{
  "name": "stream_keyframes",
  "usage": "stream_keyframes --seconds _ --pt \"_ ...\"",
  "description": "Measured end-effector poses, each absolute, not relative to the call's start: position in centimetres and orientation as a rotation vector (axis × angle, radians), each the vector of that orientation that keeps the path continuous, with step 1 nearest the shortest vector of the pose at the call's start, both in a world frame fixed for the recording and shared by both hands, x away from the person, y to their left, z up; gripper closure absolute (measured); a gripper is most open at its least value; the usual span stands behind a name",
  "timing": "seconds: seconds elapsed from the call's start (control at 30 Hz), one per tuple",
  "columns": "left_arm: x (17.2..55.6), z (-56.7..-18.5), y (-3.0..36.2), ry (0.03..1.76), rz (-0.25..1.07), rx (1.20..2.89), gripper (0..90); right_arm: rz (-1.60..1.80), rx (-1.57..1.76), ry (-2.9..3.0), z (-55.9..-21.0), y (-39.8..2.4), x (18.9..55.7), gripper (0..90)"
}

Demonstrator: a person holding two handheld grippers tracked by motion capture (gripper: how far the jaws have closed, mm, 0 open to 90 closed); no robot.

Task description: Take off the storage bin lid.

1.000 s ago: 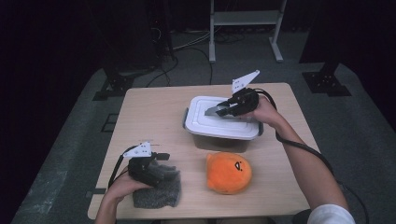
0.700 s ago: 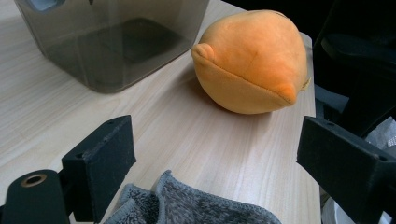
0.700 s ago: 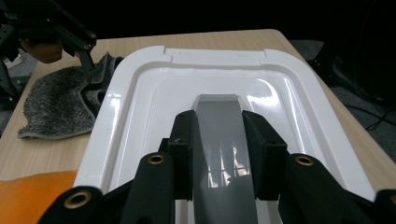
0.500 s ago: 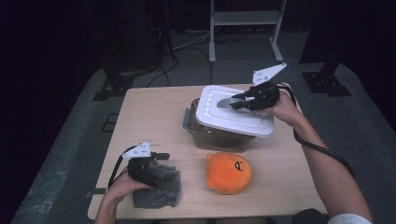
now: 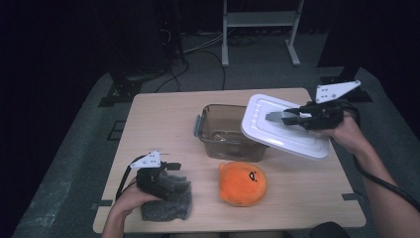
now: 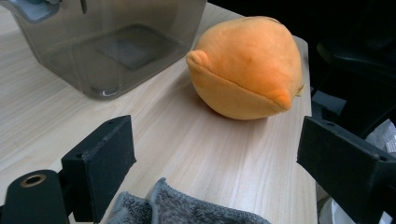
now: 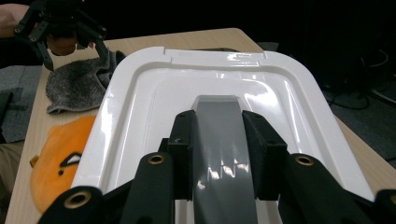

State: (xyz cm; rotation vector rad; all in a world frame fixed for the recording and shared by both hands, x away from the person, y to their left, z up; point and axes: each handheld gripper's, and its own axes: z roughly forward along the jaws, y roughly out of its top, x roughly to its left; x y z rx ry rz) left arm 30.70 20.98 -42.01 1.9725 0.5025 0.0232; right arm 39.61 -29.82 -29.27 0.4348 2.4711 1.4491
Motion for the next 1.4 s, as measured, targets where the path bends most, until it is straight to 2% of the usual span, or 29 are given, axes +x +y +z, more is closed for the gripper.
stream_keyframes --seconds 0.4,0.7,1.4 --pt "30.7 -42.3 20.8 0.497 0.014 1.977 10.1 1.418 0.589 2.401 -31.4 -36.4 35.9 65.7" --pt "30.7 -42.2 20.8 0.499 0.016 1.968 10.1 1.396 0.696 2.371 -33.2 -39.7 34.0 65.7" --pt "30.7 -42.3 20.7 0.493 0.012 1.97 9.9 1.42 0.849 2.404 -41.4 -40.6 32.7 65.6"
